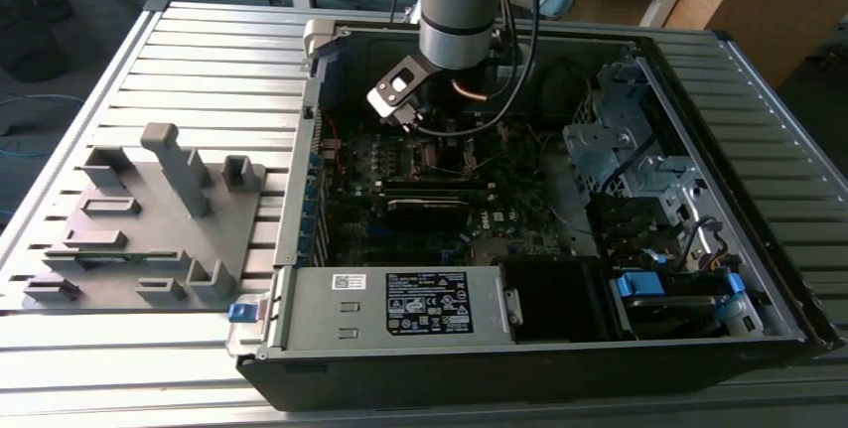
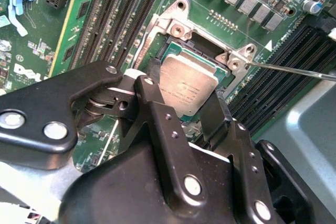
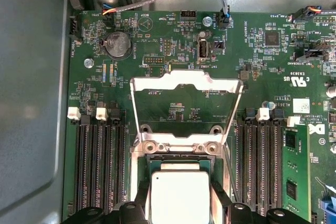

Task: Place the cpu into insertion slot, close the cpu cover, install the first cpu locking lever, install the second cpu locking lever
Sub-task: 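Place the cpu into insertion slot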

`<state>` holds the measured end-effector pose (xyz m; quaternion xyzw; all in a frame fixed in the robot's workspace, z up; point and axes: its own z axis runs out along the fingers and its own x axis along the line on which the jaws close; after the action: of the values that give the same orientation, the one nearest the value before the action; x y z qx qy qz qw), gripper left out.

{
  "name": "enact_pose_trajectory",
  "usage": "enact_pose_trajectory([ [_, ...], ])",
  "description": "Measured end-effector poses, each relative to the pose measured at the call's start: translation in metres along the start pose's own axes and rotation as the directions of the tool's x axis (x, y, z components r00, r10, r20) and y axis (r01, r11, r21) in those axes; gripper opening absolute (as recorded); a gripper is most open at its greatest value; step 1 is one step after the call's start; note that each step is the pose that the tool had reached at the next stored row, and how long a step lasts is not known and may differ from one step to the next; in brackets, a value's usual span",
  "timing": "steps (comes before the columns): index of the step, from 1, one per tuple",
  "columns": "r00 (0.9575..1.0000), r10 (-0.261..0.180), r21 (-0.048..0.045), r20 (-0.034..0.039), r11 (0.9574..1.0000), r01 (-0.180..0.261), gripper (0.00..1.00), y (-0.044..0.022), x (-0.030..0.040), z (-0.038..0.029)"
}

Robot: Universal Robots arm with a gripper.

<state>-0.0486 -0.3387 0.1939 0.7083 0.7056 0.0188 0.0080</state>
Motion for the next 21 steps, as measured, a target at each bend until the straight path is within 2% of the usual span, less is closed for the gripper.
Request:
enact_pose_trajectory([
  [21,0.9999,0.011,-0.0002,-0.0019,0.9999,-0.011,0.54,0.0002,0.0000,0.0011],
])
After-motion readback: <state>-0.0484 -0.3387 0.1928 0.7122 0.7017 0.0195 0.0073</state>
